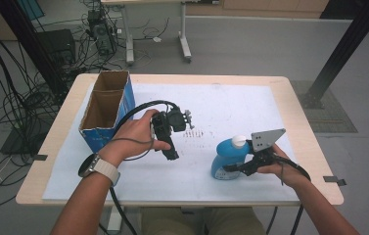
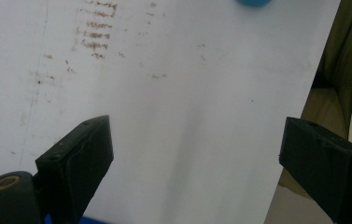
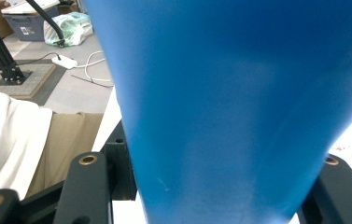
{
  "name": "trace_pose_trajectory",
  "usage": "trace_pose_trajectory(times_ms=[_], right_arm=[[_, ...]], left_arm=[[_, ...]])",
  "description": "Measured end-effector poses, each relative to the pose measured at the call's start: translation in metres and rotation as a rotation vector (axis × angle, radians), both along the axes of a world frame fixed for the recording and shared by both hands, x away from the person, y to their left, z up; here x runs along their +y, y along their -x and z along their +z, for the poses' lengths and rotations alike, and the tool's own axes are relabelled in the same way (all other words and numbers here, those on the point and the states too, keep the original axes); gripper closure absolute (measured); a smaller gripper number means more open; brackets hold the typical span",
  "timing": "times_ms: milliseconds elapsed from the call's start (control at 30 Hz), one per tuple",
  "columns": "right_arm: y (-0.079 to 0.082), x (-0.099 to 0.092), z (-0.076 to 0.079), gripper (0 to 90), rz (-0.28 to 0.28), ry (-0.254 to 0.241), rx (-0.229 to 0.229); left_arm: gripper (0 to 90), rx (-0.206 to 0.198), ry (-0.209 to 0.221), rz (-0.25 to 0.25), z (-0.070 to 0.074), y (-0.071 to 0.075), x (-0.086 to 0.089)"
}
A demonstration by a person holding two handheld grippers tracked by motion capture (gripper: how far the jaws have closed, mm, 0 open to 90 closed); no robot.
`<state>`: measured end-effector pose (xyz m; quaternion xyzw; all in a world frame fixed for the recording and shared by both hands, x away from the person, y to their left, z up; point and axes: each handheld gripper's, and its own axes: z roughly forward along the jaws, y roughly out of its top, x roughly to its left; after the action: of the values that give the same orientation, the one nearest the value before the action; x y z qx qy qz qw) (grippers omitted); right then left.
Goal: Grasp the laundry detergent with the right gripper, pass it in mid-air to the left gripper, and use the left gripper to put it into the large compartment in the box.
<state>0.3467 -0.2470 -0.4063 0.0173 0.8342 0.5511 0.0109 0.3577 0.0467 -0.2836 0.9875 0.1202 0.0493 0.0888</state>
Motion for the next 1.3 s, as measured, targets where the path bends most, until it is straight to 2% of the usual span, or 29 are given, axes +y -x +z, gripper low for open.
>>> trace_pose_trajectory(times_ms=[1300], right_arm=[[-0.0005, 0.0004, 0.0006, 42.5, 0.003, 0.007, 0.001]], left_arm=[[10.3, 0.0, -0.002, -0.001, -0.0006, -0.0002, 0.0005]])
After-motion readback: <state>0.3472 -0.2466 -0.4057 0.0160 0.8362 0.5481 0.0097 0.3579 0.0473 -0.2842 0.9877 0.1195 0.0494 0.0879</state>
